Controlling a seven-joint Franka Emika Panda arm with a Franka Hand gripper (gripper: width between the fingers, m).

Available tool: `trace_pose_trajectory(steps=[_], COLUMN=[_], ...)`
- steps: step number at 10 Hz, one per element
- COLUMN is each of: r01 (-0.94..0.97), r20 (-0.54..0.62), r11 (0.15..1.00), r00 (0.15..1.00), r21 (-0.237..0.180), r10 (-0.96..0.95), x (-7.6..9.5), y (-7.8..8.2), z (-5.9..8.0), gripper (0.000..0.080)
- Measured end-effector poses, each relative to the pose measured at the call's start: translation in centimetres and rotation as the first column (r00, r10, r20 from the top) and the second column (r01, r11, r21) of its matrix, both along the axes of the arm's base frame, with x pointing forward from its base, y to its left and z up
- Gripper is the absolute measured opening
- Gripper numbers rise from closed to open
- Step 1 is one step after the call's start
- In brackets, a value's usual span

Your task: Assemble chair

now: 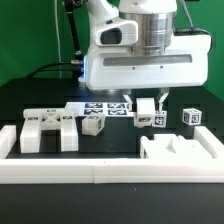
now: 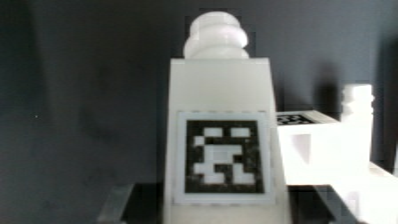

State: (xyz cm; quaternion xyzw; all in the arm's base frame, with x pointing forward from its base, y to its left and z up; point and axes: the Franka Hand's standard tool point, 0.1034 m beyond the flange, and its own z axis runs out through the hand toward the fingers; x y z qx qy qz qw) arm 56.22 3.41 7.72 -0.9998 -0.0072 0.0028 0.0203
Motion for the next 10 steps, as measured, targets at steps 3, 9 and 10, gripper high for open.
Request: trace_pose_trajectory(steps=[3,9,10], r01=[-0.001,0.001,0.0], r20=[0.163,0.38,0.384], r11=[1.0,1.0,1.0], r00=[0.987,0.925,0.923], r21=[-0.002,-0.016,-0.01], r10=[0.002,0.005,0.004], x=[1.0,1.4,1.6], y=[0.0,-0.1,0.5], z=[2.8,3.7,4.0], gripper=[0.029,0.029,0.029])
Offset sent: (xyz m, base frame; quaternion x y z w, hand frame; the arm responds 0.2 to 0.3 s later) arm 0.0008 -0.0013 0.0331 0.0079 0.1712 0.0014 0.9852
